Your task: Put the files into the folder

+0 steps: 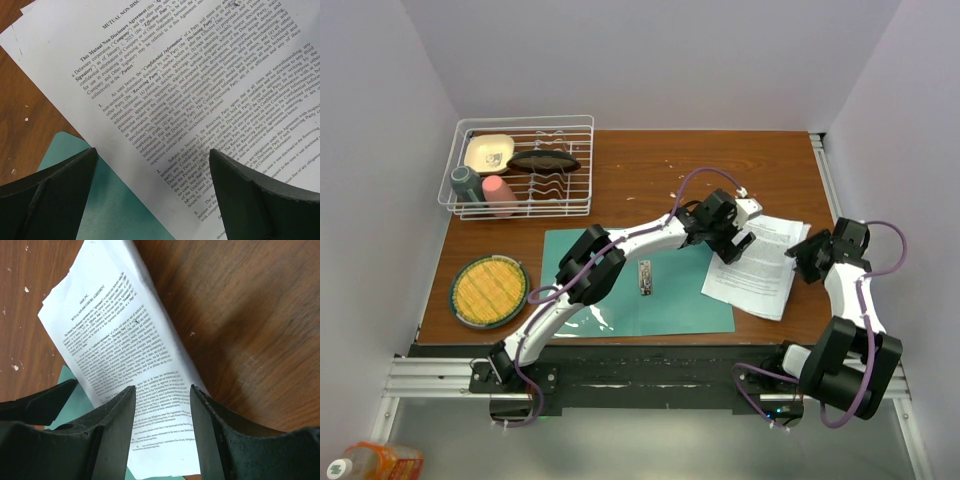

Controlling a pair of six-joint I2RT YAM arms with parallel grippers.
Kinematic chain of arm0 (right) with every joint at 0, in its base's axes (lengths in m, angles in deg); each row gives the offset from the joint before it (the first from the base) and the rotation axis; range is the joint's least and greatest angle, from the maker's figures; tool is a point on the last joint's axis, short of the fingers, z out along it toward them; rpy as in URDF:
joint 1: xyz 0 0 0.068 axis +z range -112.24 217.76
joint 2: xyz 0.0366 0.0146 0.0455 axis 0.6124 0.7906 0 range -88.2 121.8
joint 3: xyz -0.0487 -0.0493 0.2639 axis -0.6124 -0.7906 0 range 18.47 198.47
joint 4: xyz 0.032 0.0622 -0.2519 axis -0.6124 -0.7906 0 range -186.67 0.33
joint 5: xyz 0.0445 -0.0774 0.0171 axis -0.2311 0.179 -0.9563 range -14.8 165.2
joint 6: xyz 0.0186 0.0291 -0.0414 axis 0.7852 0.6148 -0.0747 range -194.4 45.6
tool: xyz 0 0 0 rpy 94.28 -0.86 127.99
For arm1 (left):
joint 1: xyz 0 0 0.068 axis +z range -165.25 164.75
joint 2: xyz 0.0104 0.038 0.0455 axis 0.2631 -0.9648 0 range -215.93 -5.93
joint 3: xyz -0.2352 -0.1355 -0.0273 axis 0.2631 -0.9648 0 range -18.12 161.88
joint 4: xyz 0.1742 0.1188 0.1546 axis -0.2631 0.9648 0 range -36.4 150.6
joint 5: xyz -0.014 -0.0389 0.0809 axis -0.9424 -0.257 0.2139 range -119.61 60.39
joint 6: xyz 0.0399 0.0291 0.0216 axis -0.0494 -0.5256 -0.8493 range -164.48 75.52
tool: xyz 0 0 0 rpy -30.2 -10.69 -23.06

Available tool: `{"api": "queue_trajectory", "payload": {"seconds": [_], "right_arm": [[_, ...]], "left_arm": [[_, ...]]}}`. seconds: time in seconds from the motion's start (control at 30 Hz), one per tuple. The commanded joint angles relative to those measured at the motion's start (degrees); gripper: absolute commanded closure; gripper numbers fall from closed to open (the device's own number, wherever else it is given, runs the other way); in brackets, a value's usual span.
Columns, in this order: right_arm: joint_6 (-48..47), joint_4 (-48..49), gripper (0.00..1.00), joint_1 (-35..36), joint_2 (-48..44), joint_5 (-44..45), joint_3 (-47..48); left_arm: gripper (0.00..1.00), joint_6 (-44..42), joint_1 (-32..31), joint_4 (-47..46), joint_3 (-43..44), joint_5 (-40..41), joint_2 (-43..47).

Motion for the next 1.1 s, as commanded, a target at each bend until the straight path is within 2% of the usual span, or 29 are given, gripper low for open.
{"api": "queue_trajectory", "payload": {"seconds": [0.0, 0.3, 0.47, 0.67, 1.07], "right_arm": [[-0.98, -1.45, 0.49, 0.15, -2.18, 0.85, 0.89], [-0.99, -1.64, 0.50, 0.06, -3.68, 6.56, -0.33], [1.73, 7.58, 0.48, 0.15, 1.24, 7.96, 0.19], [1.39, 16.73, 0.49, 0.15, 9.66, 4.98, 0.28], [-1.42, 19.82, 0.60, 0.15, 13.99, 5.15, -2.09]], "left_arm": [[0.00, -1.00, -0.32, 0.61, -1.21, 0.49, -0.68], [0.00, -1.18, -0.41, 0.43, -1.21, 0.23, -1.12], [0.00, -1.09, -0.41, 0.17, -1.91, 0.31, -0.68], [0.00, -1.53, -0.41, -0.71, -3.14, 0.31, 0.03], [0.00, -2.59, -0.41, -0.27, -3.50, 0.67, 0.20]]}}
